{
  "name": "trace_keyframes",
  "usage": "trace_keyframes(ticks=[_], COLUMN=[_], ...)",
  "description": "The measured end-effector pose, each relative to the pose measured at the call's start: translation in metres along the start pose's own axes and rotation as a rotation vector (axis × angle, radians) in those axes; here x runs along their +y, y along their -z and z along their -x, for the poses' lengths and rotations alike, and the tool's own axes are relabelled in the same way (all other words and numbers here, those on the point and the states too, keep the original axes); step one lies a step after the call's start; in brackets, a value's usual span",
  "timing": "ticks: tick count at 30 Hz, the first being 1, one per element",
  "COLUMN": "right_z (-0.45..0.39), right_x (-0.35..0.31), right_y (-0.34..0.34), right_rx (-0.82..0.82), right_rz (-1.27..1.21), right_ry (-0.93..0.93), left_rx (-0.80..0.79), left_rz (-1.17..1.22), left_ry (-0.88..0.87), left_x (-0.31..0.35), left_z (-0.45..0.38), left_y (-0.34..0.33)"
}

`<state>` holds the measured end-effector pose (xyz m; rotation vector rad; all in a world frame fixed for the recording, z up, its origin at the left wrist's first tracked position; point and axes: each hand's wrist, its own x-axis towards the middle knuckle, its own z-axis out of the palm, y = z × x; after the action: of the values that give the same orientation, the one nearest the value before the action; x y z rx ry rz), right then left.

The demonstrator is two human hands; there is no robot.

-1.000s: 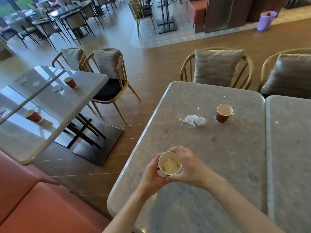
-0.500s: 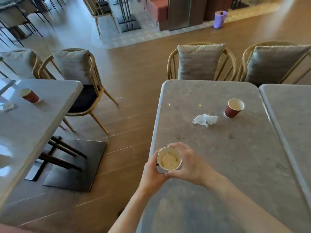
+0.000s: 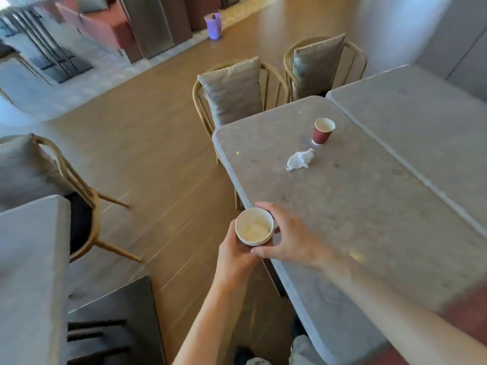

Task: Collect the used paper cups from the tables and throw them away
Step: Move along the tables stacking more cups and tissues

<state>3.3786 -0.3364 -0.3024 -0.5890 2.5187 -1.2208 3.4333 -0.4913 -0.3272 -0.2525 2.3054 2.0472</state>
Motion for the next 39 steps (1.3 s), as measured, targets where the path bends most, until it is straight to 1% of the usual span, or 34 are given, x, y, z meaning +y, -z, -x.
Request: trace_keyframes(ticks=[2,5,10,17,19,25,29,35,39], right_z=[-0.004,-0.009,-0.024,-0.062,-0.078,-0.142,-0.183,-0.204,-0.199], right_x=[-0.013,-0.027,-0.038,-0.037,-0.031,-0.004,0.013,0.039,0.057], right_y=[0.005,0.013,0.019,0.016,0.019,0.041,0.056,0.082,0.102], right_rx=[0.068,0.144,0.202,0.301,0.307,0.249,0.298,0.472,0.567], right_rz=[-0.054,-0.044,-0.041,-0.028,-0.047,-0.069,-0.096,-0.086,-0.065], right_ry=[0.010,0.029,0.016,-0.026,-0.041,-0.047,-0.074,-0.153,-0.241], left_rx=[-0.028,-0.076,-0.142,-0.292,-0.324,-0.391,-0.434,-0.469,-0.571], left_rz=[0.029,-0.033,-0.120,-0.252,-0.283,-0.378,-0.430,-0.455,-0.479], left_ry=[-0.017,-0.063,-0.142,-0.145,-0.133,-0.138,-0.198,-0.290,-0.250], left_x=[0.011,0.025,0.036,0.049,0.051,0.052,0.065,0.064,0.068], left_z=[-0.006,-0.017,-0.040,-0.094,-0.115,-0.192,-0.248,-0.302,-0.325], left_y=[0.009,0.018,0.036,0.064,0.064,0.061,0.052,0.009,-0.027])
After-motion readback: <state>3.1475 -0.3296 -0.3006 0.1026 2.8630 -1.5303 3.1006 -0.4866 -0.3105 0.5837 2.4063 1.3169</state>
